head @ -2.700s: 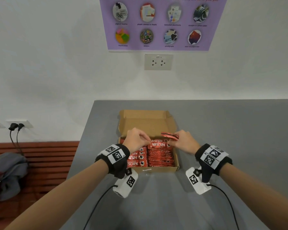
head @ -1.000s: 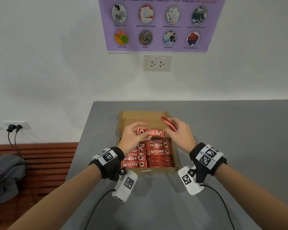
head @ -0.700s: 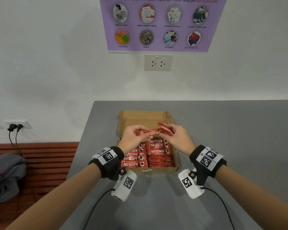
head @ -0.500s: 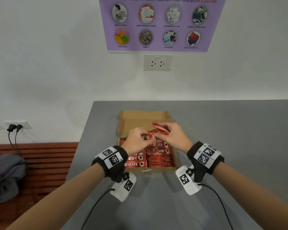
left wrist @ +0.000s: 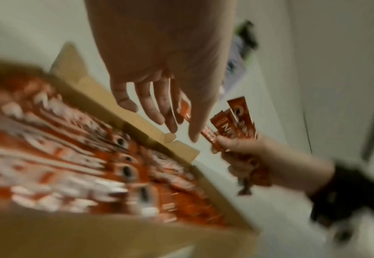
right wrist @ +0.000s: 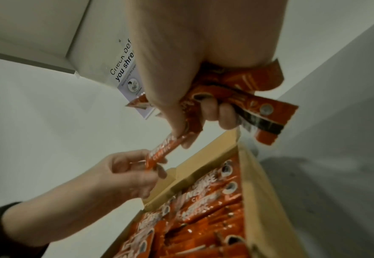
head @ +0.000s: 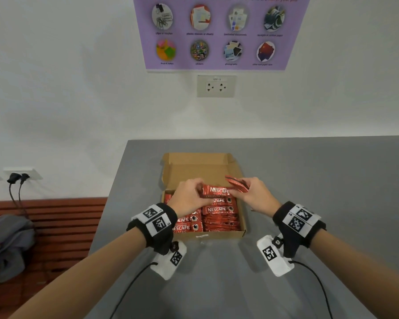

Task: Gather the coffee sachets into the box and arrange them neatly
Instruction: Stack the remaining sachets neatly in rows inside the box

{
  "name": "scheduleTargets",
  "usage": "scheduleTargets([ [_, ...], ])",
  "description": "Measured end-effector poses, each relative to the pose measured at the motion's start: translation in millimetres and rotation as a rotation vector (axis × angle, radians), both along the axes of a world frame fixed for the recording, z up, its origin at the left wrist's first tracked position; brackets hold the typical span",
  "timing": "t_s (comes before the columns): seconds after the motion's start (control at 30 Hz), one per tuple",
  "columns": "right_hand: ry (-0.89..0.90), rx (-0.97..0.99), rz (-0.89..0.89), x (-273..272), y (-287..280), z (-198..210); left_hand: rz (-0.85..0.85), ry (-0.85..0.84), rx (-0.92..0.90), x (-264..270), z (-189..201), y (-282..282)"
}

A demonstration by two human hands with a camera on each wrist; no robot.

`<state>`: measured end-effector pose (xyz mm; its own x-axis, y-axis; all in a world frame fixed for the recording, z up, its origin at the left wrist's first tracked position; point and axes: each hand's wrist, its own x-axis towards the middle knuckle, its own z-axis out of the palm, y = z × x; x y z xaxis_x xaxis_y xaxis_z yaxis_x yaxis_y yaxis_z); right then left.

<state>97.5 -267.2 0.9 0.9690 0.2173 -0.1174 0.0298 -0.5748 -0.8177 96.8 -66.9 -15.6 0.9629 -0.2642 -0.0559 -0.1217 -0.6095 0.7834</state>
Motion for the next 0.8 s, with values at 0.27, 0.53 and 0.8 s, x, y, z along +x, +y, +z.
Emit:
scheduleTargets([
  [0.27, 0.164, -0.164, 0.157, -9, -7, -14, -0.251, -0.06, 0.541, 1, -7, -2],
  [0.53, 0.137, -0.126, 0.172, -1, -13, -13, -0.263, -0.097, 0.567, -2, -11, -3],
  [0.8, 0.063, -0.055, 0.107, 2, -20, -13, -0.217, -0.102, 0.483, -3, -15, -4],
])
